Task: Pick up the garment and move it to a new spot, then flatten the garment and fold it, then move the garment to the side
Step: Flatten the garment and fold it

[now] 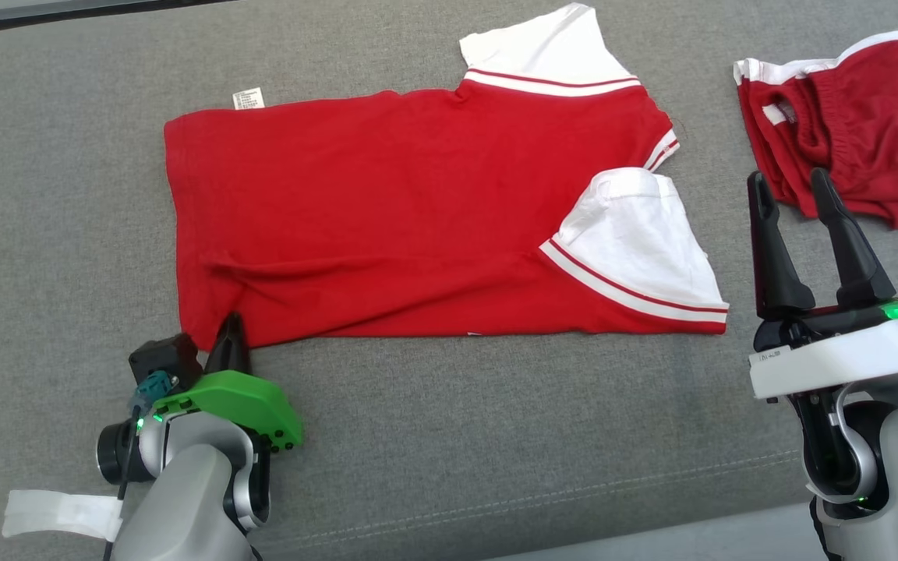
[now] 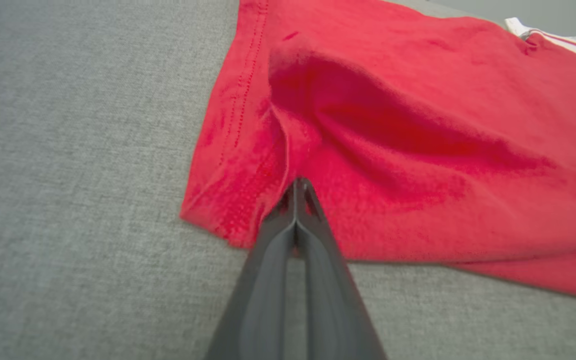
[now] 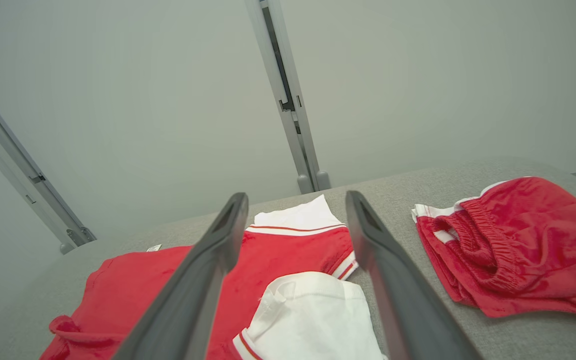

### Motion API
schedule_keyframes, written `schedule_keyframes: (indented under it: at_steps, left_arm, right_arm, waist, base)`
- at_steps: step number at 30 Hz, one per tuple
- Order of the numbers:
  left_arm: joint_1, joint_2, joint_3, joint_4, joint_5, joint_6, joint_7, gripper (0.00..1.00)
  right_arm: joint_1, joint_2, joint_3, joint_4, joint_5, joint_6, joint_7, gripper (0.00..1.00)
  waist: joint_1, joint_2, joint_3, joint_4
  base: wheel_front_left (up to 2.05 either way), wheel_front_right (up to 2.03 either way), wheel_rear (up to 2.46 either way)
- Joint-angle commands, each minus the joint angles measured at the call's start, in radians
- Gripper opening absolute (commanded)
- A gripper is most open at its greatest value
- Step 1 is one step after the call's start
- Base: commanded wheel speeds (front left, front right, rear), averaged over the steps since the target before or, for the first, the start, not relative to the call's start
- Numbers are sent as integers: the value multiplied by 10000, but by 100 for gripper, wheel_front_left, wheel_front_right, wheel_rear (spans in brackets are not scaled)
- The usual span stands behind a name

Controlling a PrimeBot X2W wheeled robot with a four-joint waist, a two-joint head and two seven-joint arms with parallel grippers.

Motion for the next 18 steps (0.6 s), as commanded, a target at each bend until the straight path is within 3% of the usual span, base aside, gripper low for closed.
schedule_keyframes:
  at_steps: [1,8,18]
  left_arm:
    - [-161,88,99,22,143,58,-40,0]
    - [82,371,686,38,854,287,-44,0]
    - [308,441,1592,-352,1339,270,-43,0]
  right_arm:
    - [-117,-5,-46,-71,34,0,16,100]
    - [-107,61,-106,-156,44,0,-15,100]
    - [-183,68,-176,-238,81,0,-30,100]
  waist:
    - [0,0,40,27]
    - [0,0,142,185]
    - [0,0,171,283]
  base:
    - [0,0,0]
    - [0,0,0]
    - [0,0,0]
